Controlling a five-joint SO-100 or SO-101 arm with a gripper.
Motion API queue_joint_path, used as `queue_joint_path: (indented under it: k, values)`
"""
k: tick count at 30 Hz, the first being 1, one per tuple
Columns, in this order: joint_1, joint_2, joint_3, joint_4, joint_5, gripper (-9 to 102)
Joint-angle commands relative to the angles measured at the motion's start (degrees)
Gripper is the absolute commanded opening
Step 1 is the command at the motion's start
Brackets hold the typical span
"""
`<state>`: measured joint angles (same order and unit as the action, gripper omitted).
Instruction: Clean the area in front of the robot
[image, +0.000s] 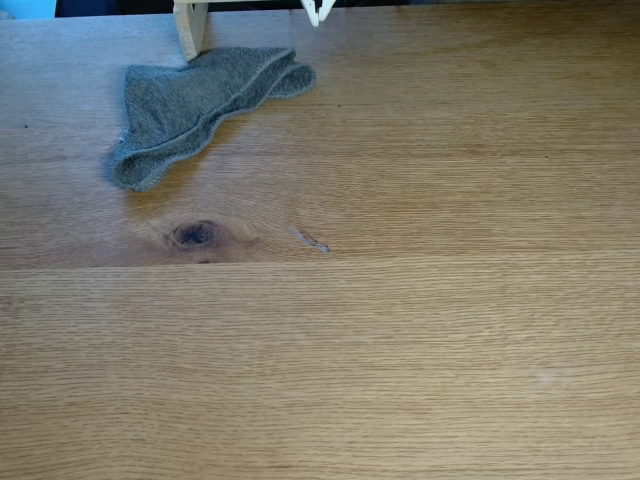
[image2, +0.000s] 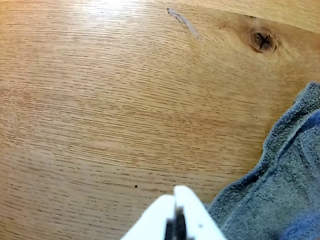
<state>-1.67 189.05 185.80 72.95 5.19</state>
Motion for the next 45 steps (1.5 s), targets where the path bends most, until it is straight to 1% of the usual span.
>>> queue_joint_path:
  k: [1, 21, 28, 33, 35, 37, 42, 45]
  values:
    - [1.14, 0.35, 6.86, -0.35, -0.26, 0]
    - [1.05, 0.35, 6.86, -0.7, -1.05, 0]
    - [-4.66, 0.35, 6.42, -7.73, -7.91, 0]
    - [-4.83, -0.97, 5.89, -22.68, -12.92, 0]
    - [-3.6, -6.59, 3.43, -27.95, -13.71, 0]
    - [-2.55, -13.71, -0.97, -31.46, -12.92, 0]
    - [-0.79, -29.44, -14.41, -34.89, -7.73, 0]
    - [3.43, -39.73, -22.94, -36.47, -5.89, 0]
